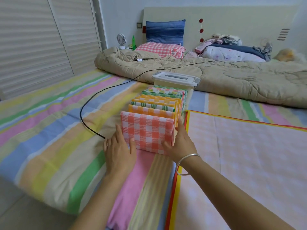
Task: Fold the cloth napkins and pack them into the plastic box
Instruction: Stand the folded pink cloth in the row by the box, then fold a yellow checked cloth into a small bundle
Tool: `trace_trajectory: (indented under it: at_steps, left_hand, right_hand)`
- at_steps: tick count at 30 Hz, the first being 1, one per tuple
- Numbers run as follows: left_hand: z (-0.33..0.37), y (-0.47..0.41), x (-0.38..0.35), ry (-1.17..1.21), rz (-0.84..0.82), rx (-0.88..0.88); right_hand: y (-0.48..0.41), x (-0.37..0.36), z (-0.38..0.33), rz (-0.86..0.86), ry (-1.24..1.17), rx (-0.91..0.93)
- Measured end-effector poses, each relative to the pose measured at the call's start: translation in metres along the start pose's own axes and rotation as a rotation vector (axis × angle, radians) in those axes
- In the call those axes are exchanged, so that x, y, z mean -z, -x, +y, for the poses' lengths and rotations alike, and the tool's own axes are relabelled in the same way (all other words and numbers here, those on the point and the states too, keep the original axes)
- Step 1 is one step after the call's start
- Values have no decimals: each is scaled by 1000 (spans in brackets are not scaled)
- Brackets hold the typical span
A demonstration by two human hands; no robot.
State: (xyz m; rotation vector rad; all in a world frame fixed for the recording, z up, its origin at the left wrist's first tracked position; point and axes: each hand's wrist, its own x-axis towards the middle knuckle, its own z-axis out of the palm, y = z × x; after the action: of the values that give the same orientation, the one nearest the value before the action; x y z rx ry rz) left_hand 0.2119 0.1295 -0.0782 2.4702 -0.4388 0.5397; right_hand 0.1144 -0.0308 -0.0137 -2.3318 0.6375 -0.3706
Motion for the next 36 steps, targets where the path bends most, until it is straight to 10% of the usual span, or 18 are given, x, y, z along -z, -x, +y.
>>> trace_trajectory:
  at_steps: [11,23,28,36]
  left_hand:
    - [86,70,40,364,122,-259]
    - [210,177,27,441,-855,-914]
    - [210,175,32,204,-985,-988]
    - [208,180,41,201,-1019,-966]
  right_hand:
    - [72,47,47,12,32,102]
    - [224,165,184,-102,250,64]
    - [252,173,204,-264,240,171]
    - [264,165,207,-12,274,278]
